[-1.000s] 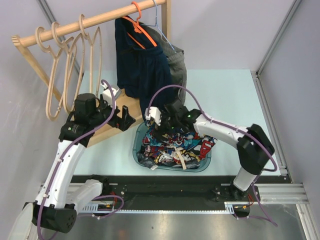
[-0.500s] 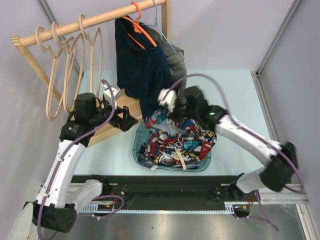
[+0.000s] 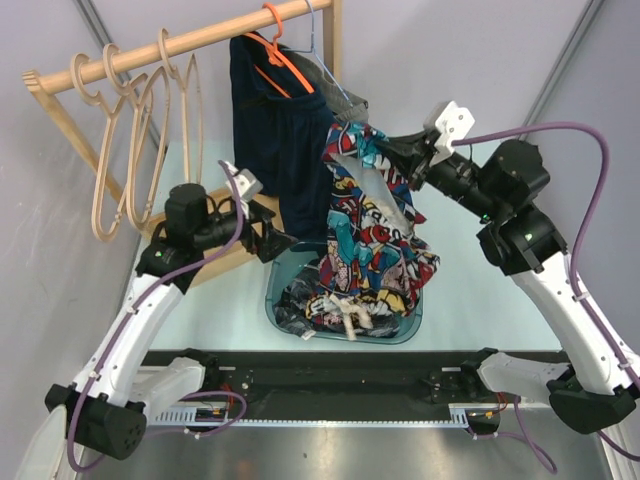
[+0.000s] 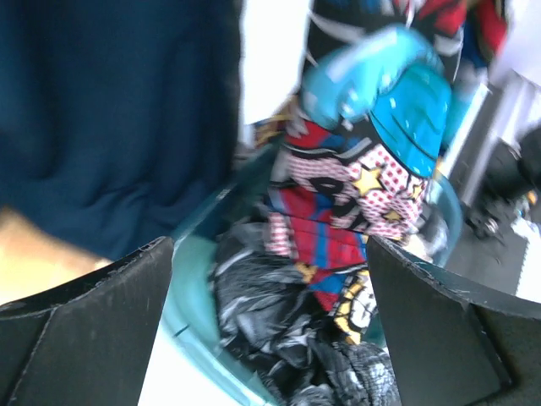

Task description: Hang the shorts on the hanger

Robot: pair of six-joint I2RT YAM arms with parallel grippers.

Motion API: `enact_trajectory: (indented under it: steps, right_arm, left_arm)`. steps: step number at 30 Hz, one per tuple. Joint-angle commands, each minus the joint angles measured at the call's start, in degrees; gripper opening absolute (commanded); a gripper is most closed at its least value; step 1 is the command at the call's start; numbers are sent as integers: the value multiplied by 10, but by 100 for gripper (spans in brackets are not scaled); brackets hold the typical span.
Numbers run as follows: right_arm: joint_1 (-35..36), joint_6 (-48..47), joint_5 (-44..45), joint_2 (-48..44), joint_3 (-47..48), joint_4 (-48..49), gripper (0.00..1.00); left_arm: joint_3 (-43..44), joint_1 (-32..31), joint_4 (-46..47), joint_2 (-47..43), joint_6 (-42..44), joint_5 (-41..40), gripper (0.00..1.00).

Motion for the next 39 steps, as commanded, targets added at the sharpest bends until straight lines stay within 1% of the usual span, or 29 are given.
enact_trajectory:
  steps: [1,5,10,12,14,18,23,25,26,27,28,29,31,32,34,35,36,37,38,39]
  right_arm:
    - [-3,28,-1,21,92,57,0]
    - [-3,34,-3,37,131,66,0]
    - [-3,44,-7,52,159,76,0]
    - [-3,50,-8,55,174,80,0]
    - [-2,52,-14,63,190,81,0]
    - [0,56,-24,70,209,74,0]
    - [1,58,-45,67,220,55,0]
    - [2,54,-76,60,216,40,0]
    - [3,43,-94,46,209,16,0]
    - [4,30,-129,36,202,1,0]
    - [8,17,-141,25,179,-16,0]
    - [19,-7,-146,4,167,-63,0]
    - [34,-31,-155,-21,141,-126,0]
    - [47,-42,-156,-34,110,-188,0]
    - [60,-88,-164,-81,72,-260,0]
    - [68,-109,-165,-97,46,-342,0]
    - [78,-153,-163,-118,40,-385,0]
    - [83,-167,-161,-128,34,-426,0]
    - [84,-177,-154,-136,21,-490,0]
    - [84,-191,-136,-152,16,-518,0]
  left_arm:
    - [-12,-55,35,16,38,22,100]
    - [-34,-91,33,20,66,28,100]
    - [-89,-125,63,10,53,39,100]
    - [-102,-143,87,13,48,21,100]
    - [-110,-144,113,23,18,2,100]
    - [-110,-143,162,51,-32,-8,100]
    - [-101,-137,231,78,-121,26,100]
    - [-100,-133,247,89,-161,29,100]
    - [-102,-126,265,93,-175,36,100]
    - [-103,-121,272,97,-190,42,100]
    - [-105,-116,276,105,-211,55,100]
    - [-108,-107,282,107,-217,61,100]
    - [-115,-102,286,110,-224,82,100]
    - [-119,-101,282,110,-218,87,99]
    - [-121,-102,275,116,-209,94,97]
    - [-120,-102,271,128,-206,95,96]
    - [-117,-103,268,135,-202,95,93]
    - [-114,-104,267,143,-199,94,93]
    - [-108,-107,271,160,-199,92,91]
    - [-102,-112,267,168,-196,84,90]
